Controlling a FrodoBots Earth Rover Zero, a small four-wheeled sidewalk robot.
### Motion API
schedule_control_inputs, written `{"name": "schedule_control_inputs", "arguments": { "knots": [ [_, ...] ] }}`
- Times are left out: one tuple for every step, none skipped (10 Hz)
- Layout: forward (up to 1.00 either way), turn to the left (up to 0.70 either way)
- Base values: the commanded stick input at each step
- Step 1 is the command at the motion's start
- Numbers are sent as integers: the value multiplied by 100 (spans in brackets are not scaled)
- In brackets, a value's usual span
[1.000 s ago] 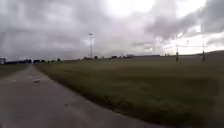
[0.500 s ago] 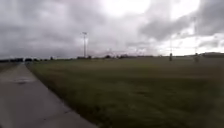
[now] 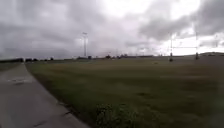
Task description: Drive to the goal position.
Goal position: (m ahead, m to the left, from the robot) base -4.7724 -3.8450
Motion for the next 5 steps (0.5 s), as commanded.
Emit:
{"name": "schedule_control_inputs", "arguments": {
  "knots": [
    [-91,-34],
    [-91,-34],
    [-91,-34],
    [-91,-34],
    [-91,-34]
  ]
}}
